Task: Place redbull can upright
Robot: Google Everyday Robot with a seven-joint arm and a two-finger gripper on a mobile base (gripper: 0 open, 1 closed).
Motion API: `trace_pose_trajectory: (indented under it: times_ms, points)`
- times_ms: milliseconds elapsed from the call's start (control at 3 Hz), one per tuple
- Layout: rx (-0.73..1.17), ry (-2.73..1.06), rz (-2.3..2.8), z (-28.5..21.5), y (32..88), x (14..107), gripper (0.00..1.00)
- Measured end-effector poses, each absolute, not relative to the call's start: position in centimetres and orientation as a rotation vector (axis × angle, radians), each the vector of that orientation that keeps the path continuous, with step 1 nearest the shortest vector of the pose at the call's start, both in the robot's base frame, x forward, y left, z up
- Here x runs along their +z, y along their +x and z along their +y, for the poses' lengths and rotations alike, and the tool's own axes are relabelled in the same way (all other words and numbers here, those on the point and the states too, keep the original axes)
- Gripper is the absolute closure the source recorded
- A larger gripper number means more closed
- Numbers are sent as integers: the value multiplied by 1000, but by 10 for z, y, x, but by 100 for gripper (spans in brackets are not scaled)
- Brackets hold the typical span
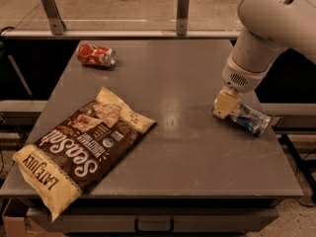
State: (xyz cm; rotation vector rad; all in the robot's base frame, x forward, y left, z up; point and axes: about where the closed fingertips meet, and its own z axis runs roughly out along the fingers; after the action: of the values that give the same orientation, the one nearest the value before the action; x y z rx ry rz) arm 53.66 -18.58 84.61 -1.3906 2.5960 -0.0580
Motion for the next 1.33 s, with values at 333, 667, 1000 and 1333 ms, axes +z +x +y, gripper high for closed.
trace_pose_trajectory:
  times_ms: [333, 667, 1000, 1333]
  points:
    - [-57, -1404, 2585, -175, 536, 851, 86]
    - [-6, -1418, 2518, -159, 538, 868, 100]
    - [80, -1475, 2363, -133, 543, 905, 100]
    - [215, -1511, 2154, -117, 557, 942, 100]
